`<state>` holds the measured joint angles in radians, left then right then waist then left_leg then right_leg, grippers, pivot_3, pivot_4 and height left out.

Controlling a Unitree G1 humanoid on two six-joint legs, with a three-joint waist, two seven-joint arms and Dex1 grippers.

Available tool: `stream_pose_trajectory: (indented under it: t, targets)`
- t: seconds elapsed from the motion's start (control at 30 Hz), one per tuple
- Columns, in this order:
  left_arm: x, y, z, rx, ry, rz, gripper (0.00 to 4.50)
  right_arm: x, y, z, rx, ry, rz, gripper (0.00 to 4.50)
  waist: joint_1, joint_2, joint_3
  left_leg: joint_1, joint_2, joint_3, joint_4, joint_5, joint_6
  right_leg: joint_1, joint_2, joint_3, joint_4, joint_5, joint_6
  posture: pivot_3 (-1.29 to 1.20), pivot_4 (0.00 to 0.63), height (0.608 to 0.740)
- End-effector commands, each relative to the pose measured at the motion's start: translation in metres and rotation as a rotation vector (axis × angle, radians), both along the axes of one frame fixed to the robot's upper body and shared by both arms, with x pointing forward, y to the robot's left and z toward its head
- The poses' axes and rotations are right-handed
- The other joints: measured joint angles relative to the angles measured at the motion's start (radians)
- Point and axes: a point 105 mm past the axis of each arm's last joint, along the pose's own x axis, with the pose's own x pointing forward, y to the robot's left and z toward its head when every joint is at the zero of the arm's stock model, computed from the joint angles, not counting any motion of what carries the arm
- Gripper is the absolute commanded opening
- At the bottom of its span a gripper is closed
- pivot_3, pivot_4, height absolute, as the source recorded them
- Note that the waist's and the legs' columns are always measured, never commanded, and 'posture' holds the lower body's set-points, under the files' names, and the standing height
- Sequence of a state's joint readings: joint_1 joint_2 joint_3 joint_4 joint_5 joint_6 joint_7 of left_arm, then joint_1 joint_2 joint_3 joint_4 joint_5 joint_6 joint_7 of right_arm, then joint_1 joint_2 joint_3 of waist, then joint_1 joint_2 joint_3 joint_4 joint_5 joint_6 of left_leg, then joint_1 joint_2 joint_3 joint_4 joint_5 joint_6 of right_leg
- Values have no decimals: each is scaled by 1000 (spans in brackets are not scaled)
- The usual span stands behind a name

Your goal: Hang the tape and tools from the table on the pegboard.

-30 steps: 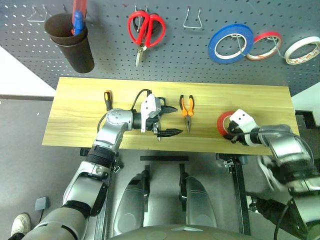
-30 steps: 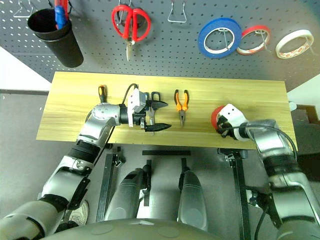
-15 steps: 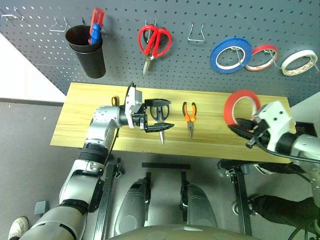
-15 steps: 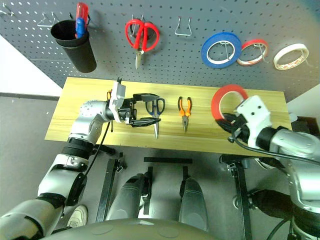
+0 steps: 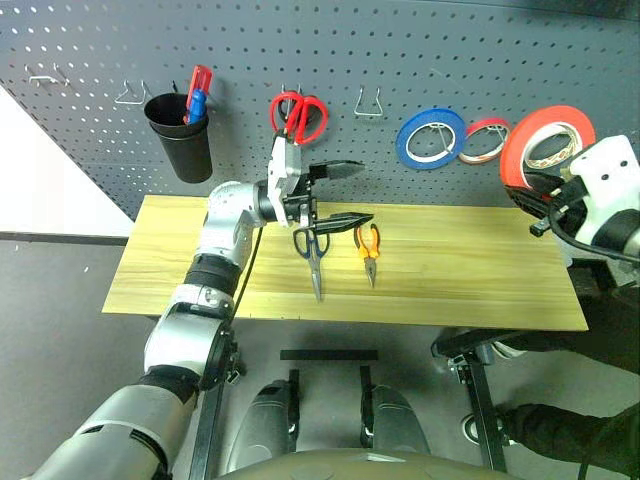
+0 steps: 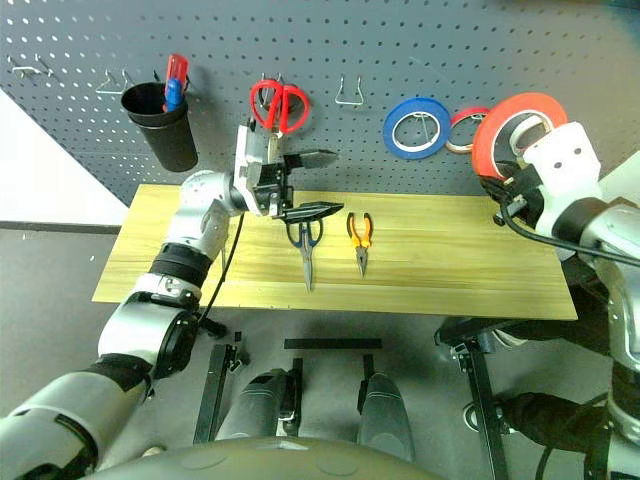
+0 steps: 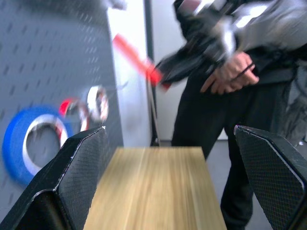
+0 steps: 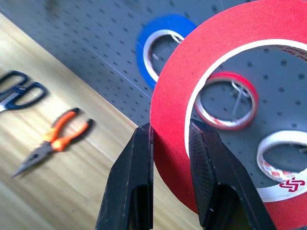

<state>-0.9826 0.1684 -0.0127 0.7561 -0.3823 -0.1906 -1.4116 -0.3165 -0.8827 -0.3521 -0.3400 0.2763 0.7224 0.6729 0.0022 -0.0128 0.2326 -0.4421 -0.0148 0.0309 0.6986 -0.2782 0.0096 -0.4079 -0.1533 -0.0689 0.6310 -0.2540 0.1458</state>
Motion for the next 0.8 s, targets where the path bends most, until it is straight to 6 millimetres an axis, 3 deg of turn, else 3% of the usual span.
stream_pose_trajectory:
  t: [0.03, 0.4, 0.73, 0.8]
  targets:
    - [0, 1, 20, -49, -47, 0, 4500, 15, -8, 11, -28, -63, -18, 673, -3, 2, -5, 0, 0, 0, 0, 0, 0, 0, 0, 0, 0, 0, 0, -66, 86, 728]
    - [-4, 14, 30, -100, 9, -8, 4500, 61, 2, -5, 3, -35, 35, 673, -15, 4, -12, 0, 1, 0, -1, 0, 0, 0, 1, 0, 1, 0, 0, -8, 88, 728]
    - [-2, 22, 24, -74, 16, 39, 4500, 97, 1, -17, 12, -5, 18, 673, -11, 4, -13, 0, 0, 0, 0, 0, 0, 0, 1, 0, 1, 0, 0, 31, 98, 728]
    - [-2, 22, 22, -70, 19, 42, 4500, 101, 0, -19, 23, 5, 17, 1401, -12, 4, -13, 0, 0, 0, 0, 0, 0, 0, 0, 0, 1, 0, 0, 33, 99, 728]
